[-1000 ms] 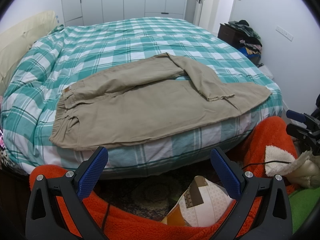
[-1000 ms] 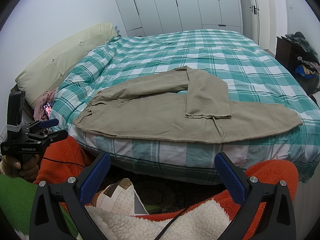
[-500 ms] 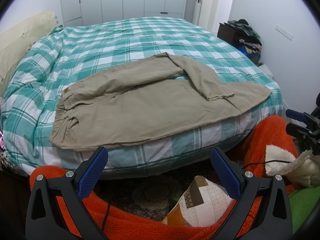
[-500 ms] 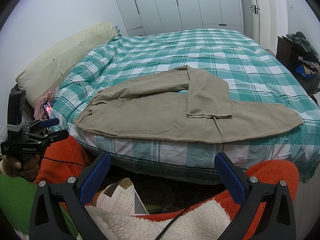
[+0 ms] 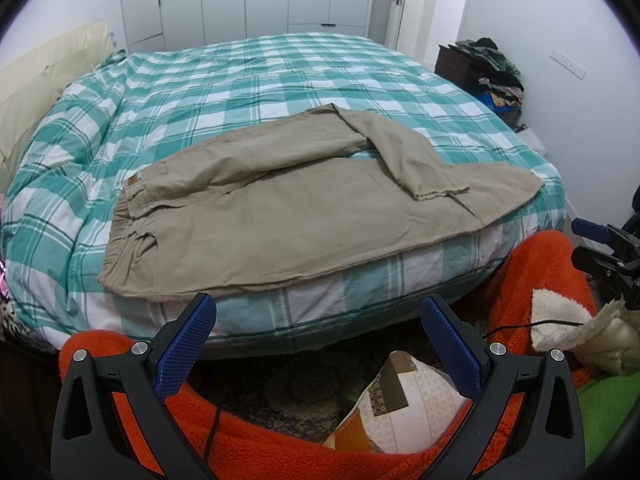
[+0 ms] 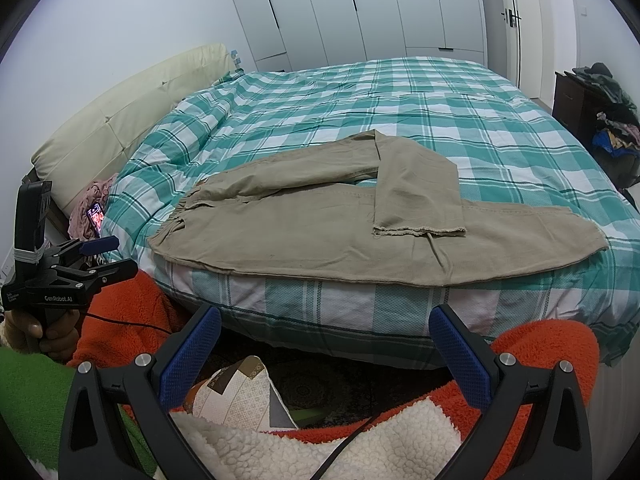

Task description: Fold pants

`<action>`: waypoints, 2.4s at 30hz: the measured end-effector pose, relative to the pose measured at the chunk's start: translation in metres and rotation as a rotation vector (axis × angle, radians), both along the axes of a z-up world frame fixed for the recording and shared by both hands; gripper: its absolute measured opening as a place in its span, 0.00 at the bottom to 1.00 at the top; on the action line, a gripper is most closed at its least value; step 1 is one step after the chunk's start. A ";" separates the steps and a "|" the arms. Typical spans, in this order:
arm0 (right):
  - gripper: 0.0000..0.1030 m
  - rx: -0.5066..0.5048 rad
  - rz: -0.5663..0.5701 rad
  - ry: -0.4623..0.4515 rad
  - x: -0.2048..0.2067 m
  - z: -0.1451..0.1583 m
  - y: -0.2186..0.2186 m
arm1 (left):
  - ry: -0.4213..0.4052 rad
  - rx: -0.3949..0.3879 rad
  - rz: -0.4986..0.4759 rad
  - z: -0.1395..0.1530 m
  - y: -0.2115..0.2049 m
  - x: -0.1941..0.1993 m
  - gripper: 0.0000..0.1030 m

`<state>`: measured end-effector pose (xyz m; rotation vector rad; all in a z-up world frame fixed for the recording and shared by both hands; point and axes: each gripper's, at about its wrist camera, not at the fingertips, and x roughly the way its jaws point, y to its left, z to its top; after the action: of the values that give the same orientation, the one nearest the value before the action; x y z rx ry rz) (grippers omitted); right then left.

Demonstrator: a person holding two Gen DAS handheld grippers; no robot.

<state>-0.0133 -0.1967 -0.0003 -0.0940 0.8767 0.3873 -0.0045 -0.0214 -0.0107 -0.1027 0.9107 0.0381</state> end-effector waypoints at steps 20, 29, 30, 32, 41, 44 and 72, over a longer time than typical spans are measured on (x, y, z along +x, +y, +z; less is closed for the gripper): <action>1.00 -0.001 0.002 0.001 0.002 0.001 -0.001 | 0.001 0.002 -0.001 -0.001 -0.001 0.000 0.99; 1.00 -0.002 0.002 0.001 0.002 0.001 -0.002 | 0.002 0.002 -0.002 -0.002 0.000 0.000 0.99; 1.00 -0.002 0.002 0.001 0.002 0.001 -0.002 | 0.003 0.003 -0.002 -0.003 0.000 0.000 0.99; 1.00 -0.003 0.001 0.002 0.002 0.000 -0.002 | 0.002 0.003 -0.002 -0.002 0.000 0.000 0.99; 1.00 -0.002 0.002 0.004 0.001 -0.001 0.000 | 0.004 0.002 -0.003 -0.006 0.000 -0.001 0.99; 1.00 -0.003 0.002 0.004 0.002 -0.001 -0.001 | 0.007 0.002 -0.003 -0.007 0.001 -0.001 0.99; 0.99 -0.295 0.094 -0.046 0.134 -0.062 0.028 | 0.025 0.028 0.032 -0.003 0.002 0.010 0.99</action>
<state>0.1202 -0.1688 -0.0618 -0.4158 0.8809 0.3397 0.0050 -0.0196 -0.0139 -0.0911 0.9328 0.0816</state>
